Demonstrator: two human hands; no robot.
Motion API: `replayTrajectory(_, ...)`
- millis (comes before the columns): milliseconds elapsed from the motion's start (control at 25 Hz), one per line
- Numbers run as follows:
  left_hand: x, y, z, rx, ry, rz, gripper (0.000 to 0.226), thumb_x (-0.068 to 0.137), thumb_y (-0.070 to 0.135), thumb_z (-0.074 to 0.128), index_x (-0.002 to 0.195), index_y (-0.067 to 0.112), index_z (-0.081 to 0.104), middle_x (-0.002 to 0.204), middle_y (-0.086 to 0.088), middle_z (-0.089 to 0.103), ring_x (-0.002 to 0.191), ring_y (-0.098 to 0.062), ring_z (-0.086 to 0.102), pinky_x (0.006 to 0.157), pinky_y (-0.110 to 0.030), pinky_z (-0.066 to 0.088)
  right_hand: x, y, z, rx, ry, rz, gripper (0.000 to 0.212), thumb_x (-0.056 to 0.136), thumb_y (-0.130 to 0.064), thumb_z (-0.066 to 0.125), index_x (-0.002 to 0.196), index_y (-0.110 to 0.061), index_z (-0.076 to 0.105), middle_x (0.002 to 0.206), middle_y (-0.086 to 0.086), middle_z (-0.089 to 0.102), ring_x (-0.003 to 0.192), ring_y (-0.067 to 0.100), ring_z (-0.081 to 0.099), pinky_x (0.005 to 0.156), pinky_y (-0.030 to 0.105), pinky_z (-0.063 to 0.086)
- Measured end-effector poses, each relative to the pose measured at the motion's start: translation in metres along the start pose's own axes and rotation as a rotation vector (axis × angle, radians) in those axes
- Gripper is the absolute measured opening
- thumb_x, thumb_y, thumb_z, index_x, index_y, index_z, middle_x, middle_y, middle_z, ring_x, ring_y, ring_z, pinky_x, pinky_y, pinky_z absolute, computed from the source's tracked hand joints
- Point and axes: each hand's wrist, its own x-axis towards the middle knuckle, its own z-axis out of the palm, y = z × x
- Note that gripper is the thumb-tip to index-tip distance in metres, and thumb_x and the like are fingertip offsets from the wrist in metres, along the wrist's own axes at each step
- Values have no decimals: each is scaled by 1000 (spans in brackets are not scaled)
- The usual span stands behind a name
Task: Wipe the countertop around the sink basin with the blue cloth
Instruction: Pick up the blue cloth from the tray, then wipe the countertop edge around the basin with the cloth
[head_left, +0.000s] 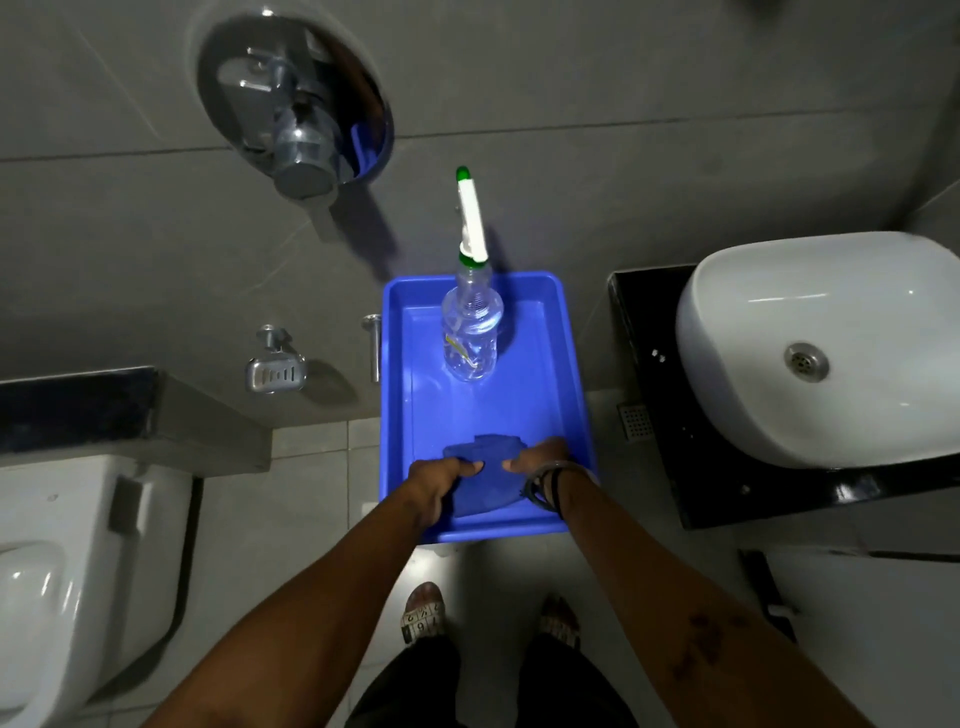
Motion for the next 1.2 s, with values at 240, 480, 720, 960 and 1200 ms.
replayTrajectory(240,-45,11,31,-147,-432,55,29,80,15,71,106,3,75,103,-16,77,89,-27,74,74,-34,60,-41,15,-61,285,-96,-155,31,78,-2,75,56,-12,56,44,-4,53,43,10,49,42,17,41)
replayTrajectory(480,-66,2,126,170,-18,415,11,82,1,68,92,6,68,87,-14,68,85,-32,65,70,-32,50,-70,68,-162,294,68,-312,12,83,-11,71,79,-9,59,63,9,56,49,15,49,37,11,38)
replayTrajectory(720,-85,-73,262,587,184,899,50,84,3,67,133,2,57,120,-25,68,107,-39,66,89,-41,51,-71,160,-292,415,437,-435,11,81,-9,70,88,0,69,84,18,70,78,32,66,72,35,54)
replayTrajectory(960,-40,-166,344,1516,-146,1008,125,70,88,36,154,6,-7,160,-12,-23,149,-30,-23,119,-43,-17,-54,227,-349,360,522,-432,8,78,-30,65,72,-24,66,79,7,74,80,26,70,81,48,59)
replayTrajectory(1200,-32,-170,354,1583,-123,1075,130,68,96,27,154,6,-10,161,-14,-22,148,-30,-27,118,-44,-16,-10,180,-360,62,794,-690,31,82,-46,55,89,-18,67,92,5,68,87,20,64,79,32,53)
